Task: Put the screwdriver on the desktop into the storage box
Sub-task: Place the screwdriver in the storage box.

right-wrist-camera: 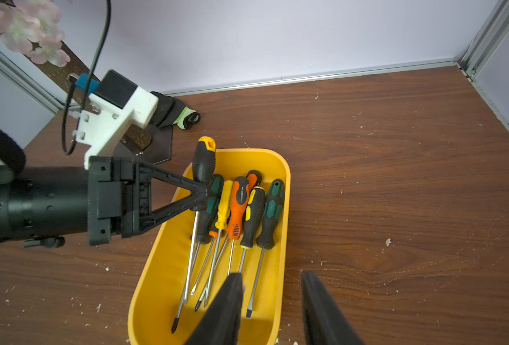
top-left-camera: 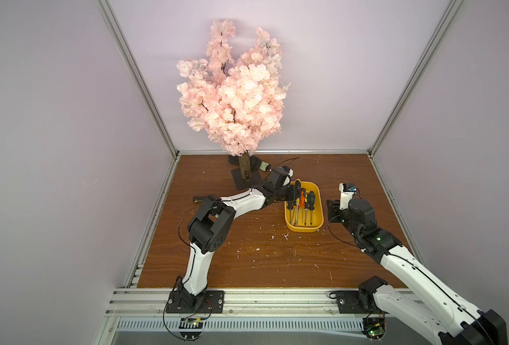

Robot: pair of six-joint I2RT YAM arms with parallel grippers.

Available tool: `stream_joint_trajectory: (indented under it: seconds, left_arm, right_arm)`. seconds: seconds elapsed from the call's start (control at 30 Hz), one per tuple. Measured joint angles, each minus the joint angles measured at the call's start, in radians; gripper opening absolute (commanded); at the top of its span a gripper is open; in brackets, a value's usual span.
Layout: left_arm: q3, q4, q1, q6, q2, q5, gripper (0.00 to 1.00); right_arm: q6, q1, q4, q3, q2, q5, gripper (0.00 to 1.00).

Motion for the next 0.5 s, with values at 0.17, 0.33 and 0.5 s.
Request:
stream_joint_trajectory:
  seconds: [0.17, 0.33, 0.5]
  left_arm:
    - [0.000, -0.008, -0.002, -0.002, 0.003, -0.017, 0.39]
    - [0.000, -0.009, -0.003, 0.002, 0.003, -0.028, 0.40]
    - [0.000, -0.018, -0.004, 0.021, -0.018, -0.039, 0.40]
  right_arm:
    - [0.001, -0.003, 0.000, -0.007, -0.002, 0.009, 0.39]
    - [0.001, -0.005, 0.000, -0.013, -0.002, 0.013, 0.39]
    - [0.001, -0.005, 0.000, -0.013, -0.002, 0.013, 0.39]
